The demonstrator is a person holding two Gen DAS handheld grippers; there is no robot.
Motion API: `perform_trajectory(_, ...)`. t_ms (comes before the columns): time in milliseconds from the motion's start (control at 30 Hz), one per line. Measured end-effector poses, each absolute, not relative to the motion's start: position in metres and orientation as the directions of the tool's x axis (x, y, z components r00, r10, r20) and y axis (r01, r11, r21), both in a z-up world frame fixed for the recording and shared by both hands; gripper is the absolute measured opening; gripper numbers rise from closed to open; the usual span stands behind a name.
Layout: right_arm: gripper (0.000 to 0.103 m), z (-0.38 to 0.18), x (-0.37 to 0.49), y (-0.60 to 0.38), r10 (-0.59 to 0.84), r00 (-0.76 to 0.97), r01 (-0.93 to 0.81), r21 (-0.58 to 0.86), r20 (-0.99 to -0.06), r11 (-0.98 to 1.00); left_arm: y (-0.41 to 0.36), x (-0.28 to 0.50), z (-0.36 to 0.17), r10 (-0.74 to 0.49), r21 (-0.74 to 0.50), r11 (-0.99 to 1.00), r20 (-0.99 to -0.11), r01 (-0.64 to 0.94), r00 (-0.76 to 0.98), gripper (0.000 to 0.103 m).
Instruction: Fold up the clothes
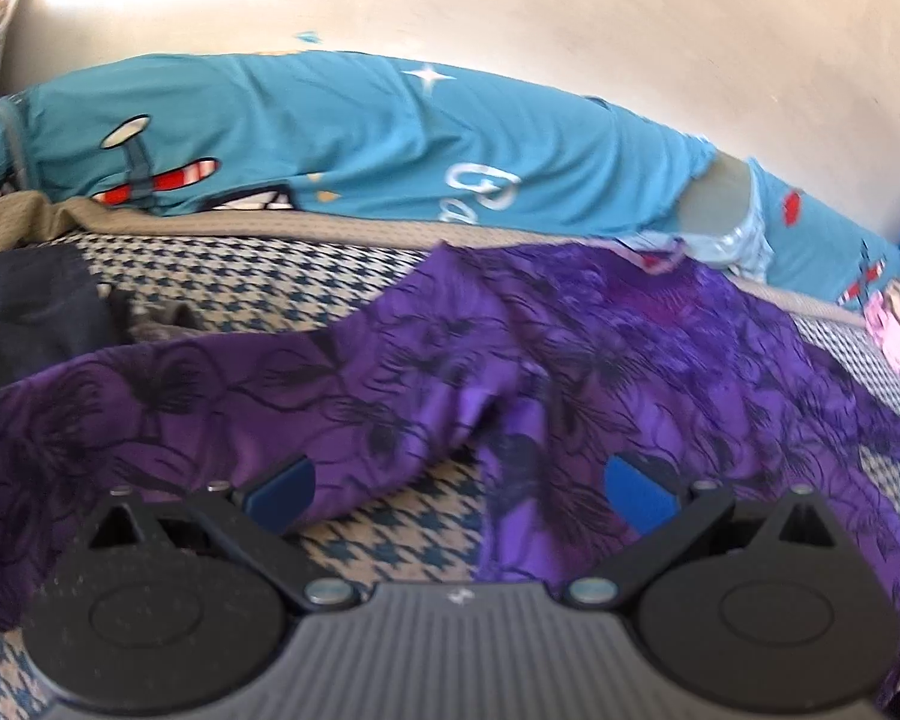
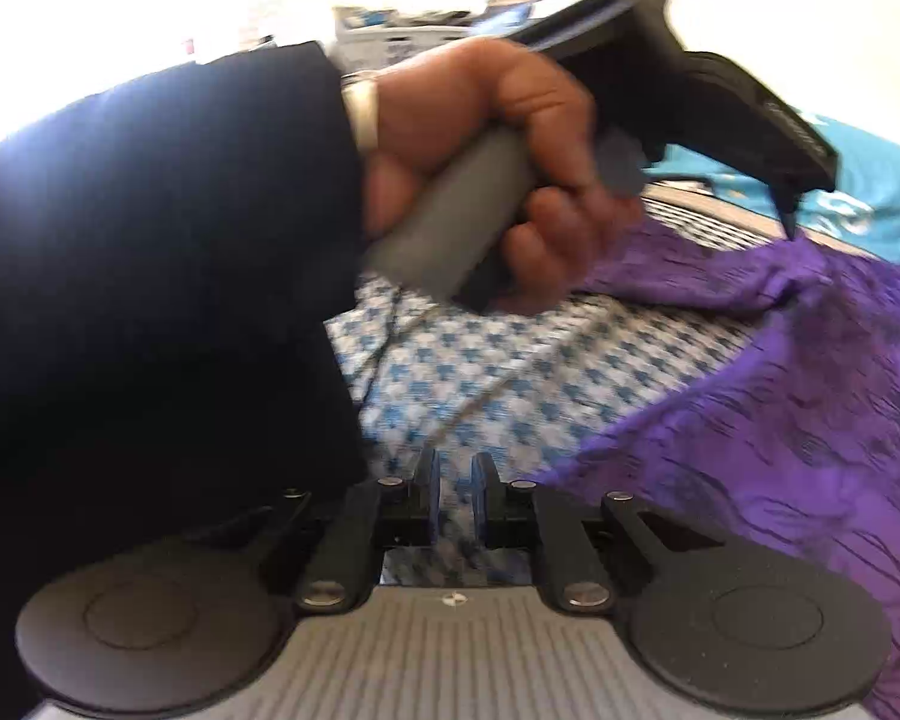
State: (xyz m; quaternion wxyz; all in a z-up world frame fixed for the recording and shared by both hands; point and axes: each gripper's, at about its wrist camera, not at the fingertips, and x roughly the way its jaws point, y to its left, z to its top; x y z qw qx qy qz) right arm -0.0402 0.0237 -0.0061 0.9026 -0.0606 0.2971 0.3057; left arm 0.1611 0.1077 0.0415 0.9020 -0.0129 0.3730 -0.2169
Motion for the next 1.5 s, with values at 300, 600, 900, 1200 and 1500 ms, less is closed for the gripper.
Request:
perform_trajectory(300,0.019,-0.004,-0.044,-0.034,0.362,0.737,-0.395,0.071,-0.571,0.916,0.068,0.133,0.032,-0.426,-0.120,0.868,-0.677,0.481,0.600,0.103)
perform_trajectory(600,0.022,-0.011,-0.065,-0.113,0.201,0.784,-0.187,0.084,-0.588,0.979,0.035,0.104,0.018,-0.433,-0.058,0.830,-0.694,0.555,0.575,0.103)
perform_trajectory(900,0.029,-0.009,-0.081,-0.165,0.006,0.824,0.034,0.059,-0.566,0.998,0.018,0.085,0.003,-0.414,-0.006,0.814,-0.708,0.581,0.572,0.103)
perform_trajectory(1200,0.035,-0.027,-0.078,-0.199,-0.170,0.748,0.270,0.061,-0.642,0.961,0.011,0.073,-0.016,-0.351,0.040,0.823,-0.748,0.567,0.563,0.103)
perform_trajectory(1500,0.040,-0.030,-0.084,-0.192,-0.101,0.729,0.226,0.098,-0.676,0.969,0.021,0.074,-0.025,-0.303,0.007,0.868,-0.784,0.496,0.542,0.103)
